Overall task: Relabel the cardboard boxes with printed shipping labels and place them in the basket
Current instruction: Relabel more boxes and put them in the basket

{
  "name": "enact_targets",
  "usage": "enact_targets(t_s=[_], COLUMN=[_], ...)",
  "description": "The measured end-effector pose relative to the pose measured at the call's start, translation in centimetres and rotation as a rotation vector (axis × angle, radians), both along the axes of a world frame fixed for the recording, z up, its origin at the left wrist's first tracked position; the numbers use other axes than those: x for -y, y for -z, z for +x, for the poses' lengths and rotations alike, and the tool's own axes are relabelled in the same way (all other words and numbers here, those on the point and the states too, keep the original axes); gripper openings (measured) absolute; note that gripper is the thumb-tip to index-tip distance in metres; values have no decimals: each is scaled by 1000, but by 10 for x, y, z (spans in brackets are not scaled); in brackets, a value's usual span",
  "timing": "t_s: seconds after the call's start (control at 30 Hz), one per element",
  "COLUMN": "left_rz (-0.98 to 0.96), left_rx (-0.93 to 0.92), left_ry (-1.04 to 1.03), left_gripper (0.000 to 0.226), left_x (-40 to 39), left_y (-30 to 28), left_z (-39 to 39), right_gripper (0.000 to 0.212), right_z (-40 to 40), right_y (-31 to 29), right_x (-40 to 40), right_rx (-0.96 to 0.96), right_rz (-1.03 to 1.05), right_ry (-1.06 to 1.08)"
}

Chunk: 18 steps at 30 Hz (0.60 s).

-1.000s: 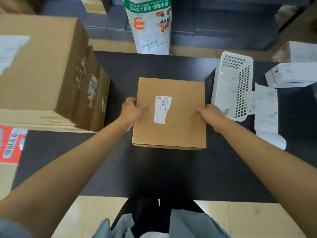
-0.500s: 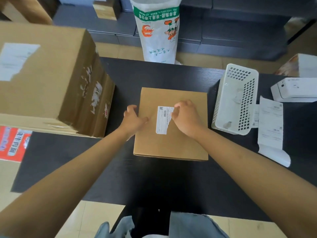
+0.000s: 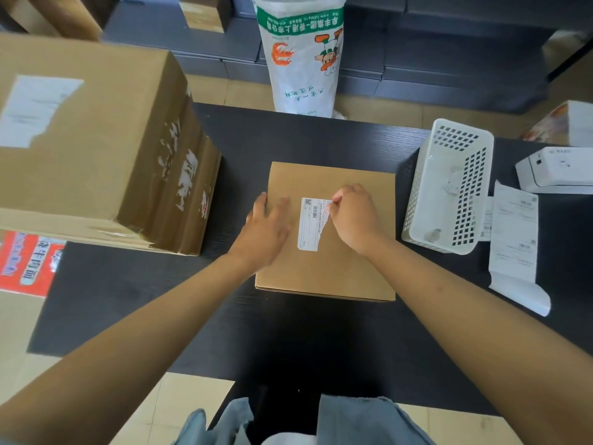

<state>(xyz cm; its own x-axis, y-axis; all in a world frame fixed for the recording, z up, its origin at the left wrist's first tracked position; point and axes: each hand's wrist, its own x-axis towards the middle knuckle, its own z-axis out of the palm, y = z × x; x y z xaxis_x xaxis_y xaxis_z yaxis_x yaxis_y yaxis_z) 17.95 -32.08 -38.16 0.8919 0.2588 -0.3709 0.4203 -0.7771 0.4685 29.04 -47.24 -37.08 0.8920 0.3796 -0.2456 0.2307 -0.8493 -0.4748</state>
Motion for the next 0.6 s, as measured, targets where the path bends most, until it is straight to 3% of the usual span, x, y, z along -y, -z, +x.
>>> enact_targets(t_s=[0.27, 0.6], left_rz=[117, 73], left_rx=[133, 215], left_ry=[129, 97], left_gripper=[60, 60], left_x=[0, 5], left_y=[18, 33], left_z=[-11, -14], right_gripper=[16, 9], right_z=[-10, -13], right_y=[7, 17], right_x=[-5, -2], right_rx=[29, 84], right_rz=[25, 104], right_ry=[59, 102])
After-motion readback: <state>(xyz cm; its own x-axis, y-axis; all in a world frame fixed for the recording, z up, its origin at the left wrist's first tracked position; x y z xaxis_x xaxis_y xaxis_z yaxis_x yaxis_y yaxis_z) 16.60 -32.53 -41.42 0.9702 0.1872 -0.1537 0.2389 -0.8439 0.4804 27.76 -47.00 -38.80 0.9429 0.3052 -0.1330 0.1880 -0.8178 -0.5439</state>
